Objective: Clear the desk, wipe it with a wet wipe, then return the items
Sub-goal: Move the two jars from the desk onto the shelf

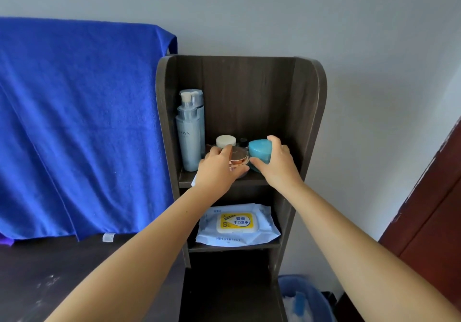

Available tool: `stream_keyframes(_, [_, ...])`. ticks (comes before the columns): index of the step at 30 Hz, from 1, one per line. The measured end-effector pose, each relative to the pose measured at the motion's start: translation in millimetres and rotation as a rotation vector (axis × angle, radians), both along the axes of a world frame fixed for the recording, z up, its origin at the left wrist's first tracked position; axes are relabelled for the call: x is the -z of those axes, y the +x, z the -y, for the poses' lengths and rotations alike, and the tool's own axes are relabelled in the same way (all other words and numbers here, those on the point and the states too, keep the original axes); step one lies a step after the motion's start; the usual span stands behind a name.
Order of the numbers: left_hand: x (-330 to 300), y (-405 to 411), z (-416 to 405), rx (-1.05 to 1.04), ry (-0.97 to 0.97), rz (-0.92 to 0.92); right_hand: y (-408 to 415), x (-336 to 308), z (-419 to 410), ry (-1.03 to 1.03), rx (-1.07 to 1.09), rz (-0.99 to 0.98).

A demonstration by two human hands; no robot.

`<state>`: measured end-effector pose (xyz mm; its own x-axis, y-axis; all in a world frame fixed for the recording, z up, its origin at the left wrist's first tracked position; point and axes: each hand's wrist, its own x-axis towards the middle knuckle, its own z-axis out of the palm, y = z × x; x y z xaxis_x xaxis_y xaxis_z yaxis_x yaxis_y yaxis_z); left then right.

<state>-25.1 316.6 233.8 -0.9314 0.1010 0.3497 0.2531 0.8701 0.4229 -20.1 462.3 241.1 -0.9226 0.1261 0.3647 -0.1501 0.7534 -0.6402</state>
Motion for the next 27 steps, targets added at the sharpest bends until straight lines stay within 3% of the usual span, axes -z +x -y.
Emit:
stream_keyframes(4, [-2.6,10.3,1.6,0.007,-0.025,-0.097,12.0,-1.3,0.5,-0.008,-0.017,-0.009])
stream_keyframes(9, [7.6,53.9,13.9,0.133,0.067,-0.469,61.3,6.3,-3.7,0.066,-0.160,-0.381])
stream_keyframes(11, [31.6,73.7,18.6,0.196,0.108,-0.509,76.1,27.5,-7.2,0.127,-0.227,-0.446])
stream_keyframes(14, [91.7,92.6,24.1,0.263,0.092,-0.361,77.7,75.3,-11.3,0.148,-0.303,-0.258])
stream_keyframes(19, [180.3,89.9,30.2,0.189,-0.070,-0.089,44.1,141.9,-9.7,0.238,-0.317,0.082])
stream_keyframes(27, [234.4,53.4,19.9,0.070,-0.461,0.004,-31.3,184.5,16.2,0.567,-0.451,0.339])
